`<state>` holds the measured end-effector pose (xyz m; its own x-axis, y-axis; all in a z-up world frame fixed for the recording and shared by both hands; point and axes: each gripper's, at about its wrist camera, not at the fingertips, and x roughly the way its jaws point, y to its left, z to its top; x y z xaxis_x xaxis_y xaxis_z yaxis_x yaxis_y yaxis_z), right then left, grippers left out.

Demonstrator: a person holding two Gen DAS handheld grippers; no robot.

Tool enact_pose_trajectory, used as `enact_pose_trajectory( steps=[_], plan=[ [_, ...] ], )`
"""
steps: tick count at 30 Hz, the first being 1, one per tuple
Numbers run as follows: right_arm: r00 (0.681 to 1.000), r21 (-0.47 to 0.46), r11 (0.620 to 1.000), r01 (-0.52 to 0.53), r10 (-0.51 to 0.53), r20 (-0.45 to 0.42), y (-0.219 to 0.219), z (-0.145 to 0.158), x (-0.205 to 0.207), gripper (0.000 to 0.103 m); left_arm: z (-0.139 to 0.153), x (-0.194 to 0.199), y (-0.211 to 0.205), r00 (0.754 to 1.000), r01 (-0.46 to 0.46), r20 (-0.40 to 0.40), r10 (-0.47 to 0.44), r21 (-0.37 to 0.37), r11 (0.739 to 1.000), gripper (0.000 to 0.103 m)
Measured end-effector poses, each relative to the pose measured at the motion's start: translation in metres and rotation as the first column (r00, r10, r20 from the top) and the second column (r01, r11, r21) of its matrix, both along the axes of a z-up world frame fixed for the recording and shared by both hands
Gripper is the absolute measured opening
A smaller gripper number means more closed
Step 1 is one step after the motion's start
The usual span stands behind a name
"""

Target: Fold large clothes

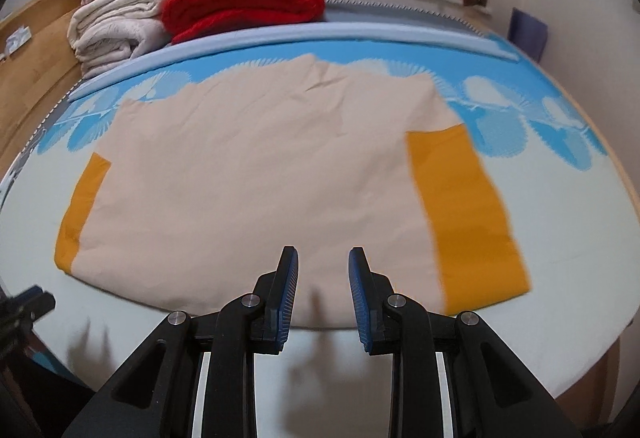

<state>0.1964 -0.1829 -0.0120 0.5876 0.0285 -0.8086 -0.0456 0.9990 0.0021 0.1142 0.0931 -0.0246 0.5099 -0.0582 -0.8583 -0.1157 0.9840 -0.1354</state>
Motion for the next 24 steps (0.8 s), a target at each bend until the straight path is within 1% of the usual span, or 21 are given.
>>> enact_pose_trajectory(
  steps=[2, 5, 8, 9, 12, 13, 16, 18, 20, 22, 24],
  plan=[
    [1.000, 0.002, 1.000, -0.011, 0.011, -0.024, 0.014, -0.008, 0.006, 0.028, 0.003, -0.005, 0.001, 1.000, 0.007, 0.010, -0.007, -0.003, 1.000, 0.027],
    [0.995, -0.024, 0.999, -0.038, 0.036, -0.090, 0.033, -0.031, 0.019, 0.028, 0.002, -0.009, 0.003, 1.000, 0.027, 0.005, -0.027, 0.012, 1.000, 0.027],
    [0.973, -0.074, 0.996, -0.059, 0.041, -0.227, 0.045, -0.067, 0.032, 0.028, -0.001, -0.010, 0.006, 0.999, 0.038, -0.005, -0.038, 0.024, 0.999, 0.027],
    [0.972, -0.088, 0.995, -0.054, 0.033, -0.233, 0.045, -0.072, 0.033, 0.029, -0.002, -0.011, 0.008, 0.999, 0.037, -0.006, -0.037, 0.024, 0.999, 0.027],
    [0.977, -0.102, 0.994, -0.029, 0.006, -0.213, 0.048, -0.065, 0.030, 0.029, -0.001, -0.013, 0.016, 1.000, 0.022, 0.001, -0.022, 0.013, 1.000, 0.027],
    [0.982, -0.099, 0.995, -0.023, 0.004, -0.188, 0.049, -0.057, 0.026, 0.029, -0.001, -0.013, 0.018, 1.000, 0.015, 0.003, -0.015, 0.004, 1.000, 0.027],
    [0.996, -0.049, 0.998, -0.035, 0.031, -0.082, 0.052, -0.023, 0.009, 0.029, -0.001, -0.012, 0.024, 1.000, -0.003, 0.000, 0.003, -0.022, 1.000, 0.027],
    [0.998, -0.067, 0.995, -0.069, 0.068, -0.014, 0.057, -0.006, -0.004, 0.029, -0.002, -0.011, 0.024, 1.000, -0.007, -0.004, 0.007, -0.022, 1.000, 0.027],
    [0.995, -0.089, 0.991, -0.098, 0.100, 0.012, 0.060, 0.003, -0.015, 0.029, -0.003, -0.010, 0.022, 1.000, -0.007, -0.005, 0.007, -0.032, 0.999, 0.027],
    [0.993, -0.092, 0.989, -0.119, 0.121, 0.012, 0.060, 0.006, -0.023, 0.029, -0.003, -0.009, 0.019, 1.000, 0.001, -0.007, -0.002, -0.050, 0.999, 0.027],
    [0.992, -0.089, 0.989, -0.121, 0.123, 0.011, 0.056, 0.006, -0.031, 0.029, -0.006, -0.008, 0.014, 1.000, 0.017, -0.015, -0.018, -0.030, 0.999, 0.027]
  ],
)
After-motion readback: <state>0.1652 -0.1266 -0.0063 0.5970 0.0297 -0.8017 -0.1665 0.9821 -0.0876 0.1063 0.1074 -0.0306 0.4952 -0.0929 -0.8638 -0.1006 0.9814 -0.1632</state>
